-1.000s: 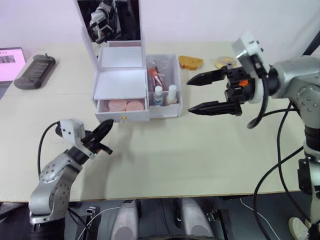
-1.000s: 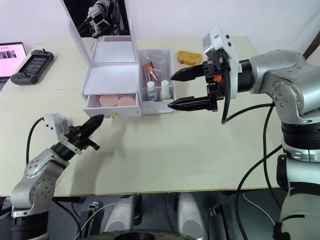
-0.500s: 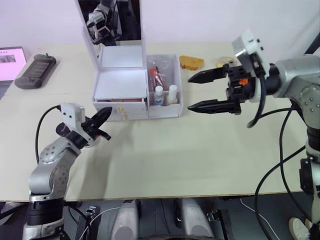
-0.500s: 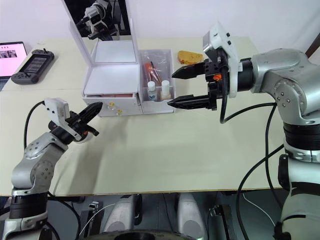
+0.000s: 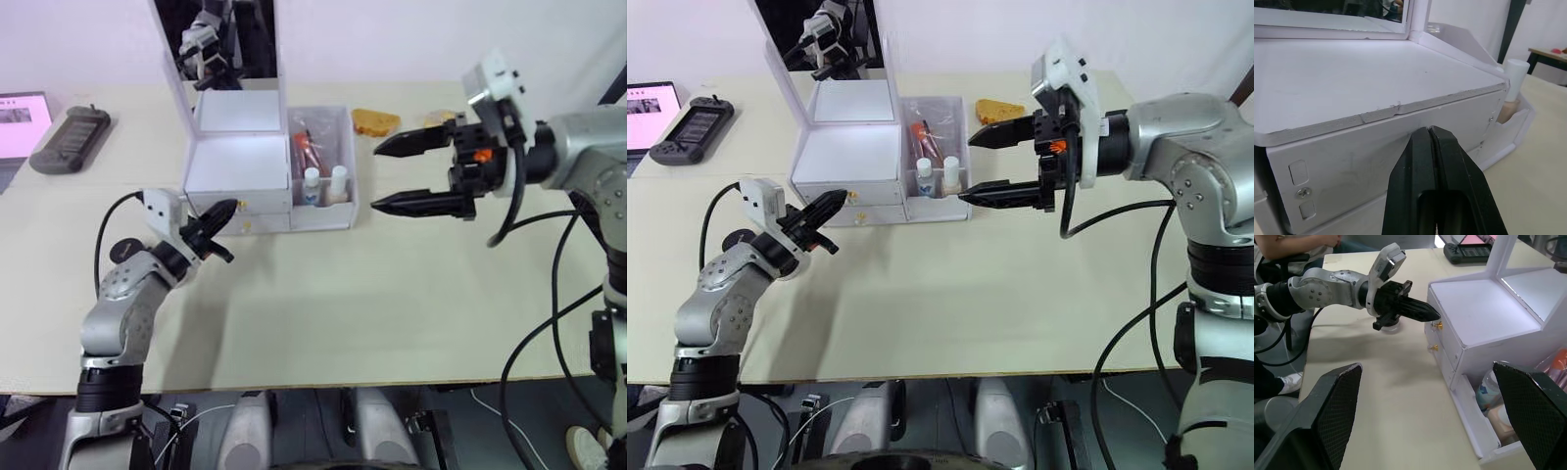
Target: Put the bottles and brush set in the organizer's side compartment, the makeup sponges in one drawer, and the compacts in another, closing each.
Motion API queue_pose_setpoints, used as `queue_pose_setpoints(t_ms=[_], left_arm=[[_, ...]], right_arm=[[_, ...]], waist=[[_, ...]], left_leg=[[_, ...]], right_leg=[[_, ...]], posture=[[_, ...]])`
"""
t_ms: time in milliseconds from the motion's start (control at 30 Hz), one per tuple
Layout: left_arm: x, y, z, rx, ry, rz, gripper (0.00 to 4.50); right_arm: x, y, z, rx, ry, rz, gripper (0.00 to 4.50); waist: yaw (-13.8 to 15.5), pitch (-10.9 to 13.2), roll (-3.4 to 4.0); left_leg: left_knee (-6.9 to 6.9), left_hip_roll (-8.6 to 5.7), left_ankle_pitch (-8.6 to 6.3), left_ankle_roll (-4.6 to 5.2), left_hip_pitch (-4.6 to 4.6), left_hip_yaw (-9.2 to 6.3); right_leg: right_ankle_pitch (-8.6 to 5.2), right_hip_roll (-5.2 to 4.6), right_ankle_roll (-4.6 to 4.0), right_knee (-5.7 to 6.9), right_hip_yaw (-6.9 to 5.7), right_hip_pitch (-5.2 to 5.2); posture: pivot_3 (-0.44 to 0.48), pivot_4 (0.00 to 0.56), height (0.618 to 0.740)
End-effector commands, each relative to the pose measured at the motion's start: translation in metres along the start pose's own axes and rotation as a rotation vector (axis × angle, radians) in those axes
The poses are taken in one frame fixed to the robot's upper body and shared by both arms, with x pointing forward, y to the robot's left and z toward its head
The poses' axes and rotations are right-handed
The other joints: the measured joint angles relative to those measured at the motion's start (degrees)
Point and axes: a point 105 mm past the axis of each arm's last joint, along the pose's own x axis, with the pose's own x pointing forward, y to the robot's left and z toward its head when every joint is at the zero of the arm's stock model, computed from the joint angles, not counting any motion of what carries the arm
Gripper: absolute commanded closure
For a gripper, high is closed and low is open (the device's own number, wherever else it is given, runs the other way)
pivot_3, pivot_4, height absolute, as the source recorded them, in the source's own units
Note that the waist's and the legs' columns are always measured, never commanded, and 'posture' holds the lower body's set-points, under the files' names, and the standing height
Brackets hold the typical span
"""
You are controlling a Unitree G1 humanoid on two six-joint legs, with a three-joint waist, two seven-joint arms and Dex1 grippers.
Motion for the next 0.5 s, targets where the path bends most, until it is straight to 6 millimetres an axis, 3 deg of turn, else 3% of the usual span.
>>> queue_pose_setpoints(t_ms=[33,233,300,400,500], left_arm=[[0.001,0.004,0.012,0.050,-0.036,0.015,4.47],[-0.006,-0.003,0.014,0.066,-0.002,-0.054,4.47],[-0.018,-0.001,0.016,0.071,0.022,-0.059,4.47],[-0.033,0.002,0.021,0.057,0.038,-0.073,3.26],[-0.053,0.006,0.033,0.064,0.061,-0.102,1.69]], right_arm=[[-0.010,0.004,0.010,-0.045,-0.021,-0.020,0.00],[-0.015,0.004,-0.002,-0.022,0.002,-0.028,0.00],[-0.019,-0.001,-0.025,0.007,0.100,-0.076,0.00],[-0.024,-0.011,-0.041,-0.001,0.138,-0.144,0.00],[-0.036,-0.021,-0.056,-0.008,0.111,-0.228,0.00]], waist=[[-0.04,0.00,0.00],[-0.15,0.00,0.00],[-0.16,-0.01,-0.01],[-0.41,-0.01,-0.02],[-0.33,0.00,-0.02]], left_leg=[[0.02,0.00,0.00,0.00,0.00,0.00],[0.04,0.00,0.00,0.00,0.00,0.01],[-0.01,0.00,0.00,0.00,0.00,0.01],[-0.11,0.00,-0.01,0.00,0.00,0.09],[-0.11,0.01,-0.01,0.00,-0.05,0.07]], right_leg=[[0.00,0.00,0.00,0.00,0.01,0.01],[0.00,0.00,0.00,-0.02,0.02,0.04],[0.00,0.00,0.01,-0.04,0.02,0.02],[-0.05,-0.02,0.07,-0.10,0.06,-0.03],[-0.05,-0.01,0.08,-0.06,0.04,-0.11]], posture=[[0.000,0.150,0.740],[0.000,0.150,0.740],[0.000,0.150,0.740],[0.000,0.150,0.740],[0.000,0.150,0.740]])
